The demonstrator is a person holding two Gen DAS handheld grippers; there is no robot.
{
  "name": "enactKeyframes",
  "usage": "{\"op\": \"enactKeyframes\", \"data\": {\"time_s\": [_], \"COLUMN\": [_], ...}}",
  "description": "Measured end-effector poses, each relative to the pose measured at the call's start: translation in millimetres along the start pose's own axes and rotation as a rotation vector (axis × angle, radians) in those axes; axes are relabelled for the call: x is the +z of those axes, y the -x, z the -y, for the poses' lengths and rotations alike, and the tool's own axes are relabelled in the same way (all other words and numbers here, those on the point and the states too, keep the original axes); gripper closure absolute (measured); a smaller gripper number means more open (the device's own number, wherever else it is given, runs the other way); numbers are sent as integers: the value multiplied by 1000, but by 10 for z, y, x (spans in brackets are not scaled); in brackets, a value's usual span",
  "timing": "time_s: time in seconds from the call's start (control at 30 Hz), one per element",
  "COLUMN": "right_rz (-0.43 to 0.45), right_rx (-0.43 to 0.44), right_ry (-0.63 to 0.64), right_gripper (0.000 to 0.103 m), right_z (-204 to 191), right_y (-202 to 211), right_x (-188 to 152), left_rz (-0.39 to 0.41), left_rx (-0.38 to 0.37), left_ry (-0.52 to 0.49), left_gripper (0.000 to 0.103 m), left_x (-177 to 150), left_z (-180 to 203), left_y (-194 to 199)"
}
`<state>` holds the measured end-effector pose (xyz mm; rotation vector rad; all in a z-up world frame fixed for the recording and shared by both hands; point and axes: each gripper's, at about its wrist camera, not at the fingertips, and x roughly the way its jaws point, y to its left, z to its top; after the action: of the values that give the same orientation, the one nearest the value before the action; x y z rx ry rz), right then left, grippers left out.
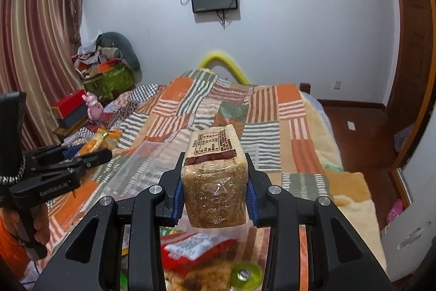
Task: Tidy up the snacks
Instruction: 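Carry both packs into the clear plastic box and open both tools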
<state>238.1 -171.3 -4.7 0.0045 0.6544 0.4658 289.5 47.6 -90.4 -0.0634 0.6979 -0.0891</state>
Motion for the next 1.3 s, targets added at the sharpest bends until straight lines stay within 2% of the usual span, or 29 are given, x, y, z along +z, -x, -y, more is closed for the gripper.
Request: {"op": "enactKeyframes", "data": {"time_s": [0.37, 0.6, 0.73, 0.8, 0.87, 0.97, 1.17, 1.3], "right_rz": [-132, -195, -226, -236, -243, -232, -194, -168], "right_rx": [-9, -8, -3, 0, 4, 17, 16, 20], "right_ry": [74, 125, 135, 130, 113, 97, 111, 106], "right_gripper": [70, 69, 69, 69, 69, 69, 68, 65], "right_z": [69, 69, 59, 74, 91, 115, 75, 32], "right_y": [-595, -797, -863, -873, -871, -812, -612, -454], "right_x": [20, 3, -13, -22, -27, -6, 32, 29], "left_rz": [-151, -260, -277, -288, -301, -285, -216, -149], "left_rx": [7, -37, -20, -23, -27, -25, -28, -12], "left_ry": [-29, -31, -54, -47, -32, -10, 5, 3], "left_gripper": [68, 68, 68, 67, 59, 46, 45, 43], "left_x": [135, 65, 26, 16, 13, 28, 99, 128], "left_z": [-120, -120, -87, -94, -107, -130, -135, -128], "left_y": [-701, -1004, -1079, -1095, -1106, -1048, -768, -448]}}
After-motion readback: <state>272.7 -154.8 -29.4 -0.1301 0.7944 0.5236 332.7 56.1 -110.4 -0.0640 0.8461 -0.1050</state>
